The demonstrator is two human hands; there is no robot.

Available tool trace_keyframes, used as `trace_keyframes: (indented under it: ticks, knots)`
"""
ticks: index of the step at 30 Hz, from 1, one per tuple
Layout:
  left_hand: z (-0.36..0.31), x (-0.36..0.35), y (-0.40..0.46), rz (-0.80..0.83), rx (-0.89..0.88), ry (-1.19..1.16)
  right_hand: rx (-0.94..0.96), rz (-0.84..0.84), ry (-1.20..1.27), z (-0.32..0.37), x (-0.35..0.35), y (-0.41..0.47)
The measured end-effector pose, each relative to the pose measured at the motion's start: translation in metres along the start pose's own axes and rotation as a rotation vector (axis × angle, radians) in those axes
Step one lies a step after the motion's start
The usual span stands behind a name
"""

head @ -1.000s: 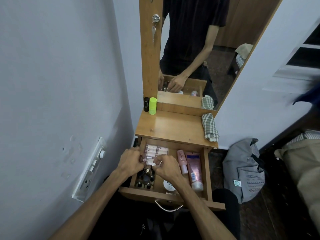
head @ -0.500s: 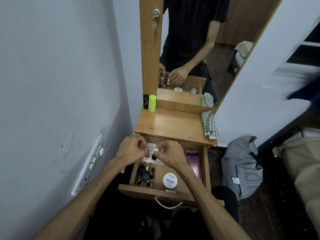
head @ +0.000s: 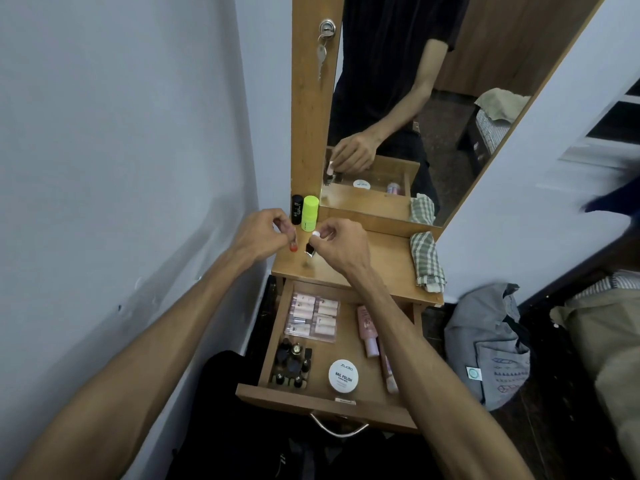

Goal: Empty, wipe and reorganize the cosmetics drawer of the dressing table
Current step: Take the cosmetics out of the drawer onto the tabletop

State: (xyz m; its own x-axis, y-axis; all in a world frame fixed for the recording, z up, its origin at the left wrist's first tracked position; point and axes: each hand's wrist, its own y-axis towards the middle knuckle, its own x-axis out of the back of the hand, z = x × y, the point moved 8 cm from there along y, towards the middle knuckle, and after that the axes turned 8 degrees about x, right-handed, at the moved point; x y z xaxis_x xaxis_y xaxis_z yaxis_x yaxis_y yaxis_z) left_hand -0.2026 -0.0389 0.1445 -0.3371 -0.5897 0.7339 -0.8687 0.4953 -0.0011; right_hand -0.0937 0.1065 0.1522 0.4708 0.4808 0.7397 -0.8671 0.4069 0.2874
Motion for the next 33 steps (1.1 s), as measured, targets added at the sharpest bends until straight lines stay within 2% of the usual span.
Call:
trace_keyframes:
  ticks: [13,20,33]
  knots:
    - [0.013,-0.015,0.069,-0.015,-0.002,0.095,0.025,0.139,-0.125,0.004,-0.043,0.056]
    - [0.016,-0.018,0.079,-0.036,0.000,0.065,0.094,0.102,-0.191,0.005,-0.045,0.061]
    - [0.024,-0.018,0.064,-0.061,0.022,0.032,0.059,0.083,-0.141,0.002,-0.041,0.043]
